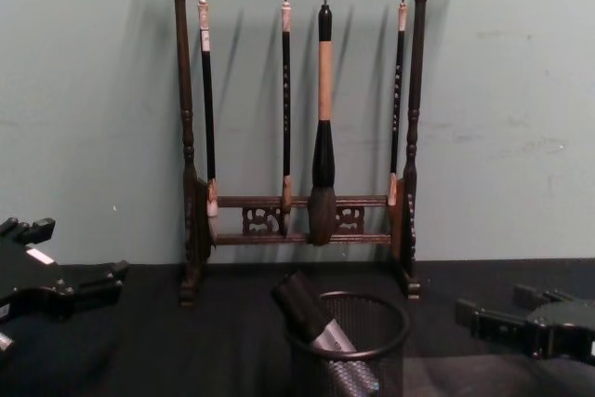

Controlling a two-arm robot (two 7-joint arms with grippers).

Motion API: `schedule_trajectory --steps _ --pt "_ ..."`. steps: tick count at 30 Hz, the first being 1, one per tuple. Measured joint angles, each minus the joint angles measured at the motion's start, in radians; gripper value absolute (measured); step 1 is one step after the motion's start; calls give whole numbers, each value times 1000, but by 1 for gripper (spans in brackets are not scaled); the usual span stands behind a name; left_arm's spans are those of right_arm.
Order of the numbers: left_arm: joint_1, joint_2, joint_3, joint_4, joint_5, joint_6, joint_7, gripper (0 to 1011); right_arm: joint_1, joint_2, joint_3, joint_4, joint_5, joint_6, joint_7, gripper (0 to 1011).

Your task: Pick up the water-based marker from the table and place it into the pen holder.

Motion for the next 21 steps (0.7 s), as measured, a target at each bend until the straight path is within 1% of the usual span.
schedule_trajectory --steps 21 --pt "0 0 0 0 0 0 0 1009 0 0 0 0 1 -1 1 1000"
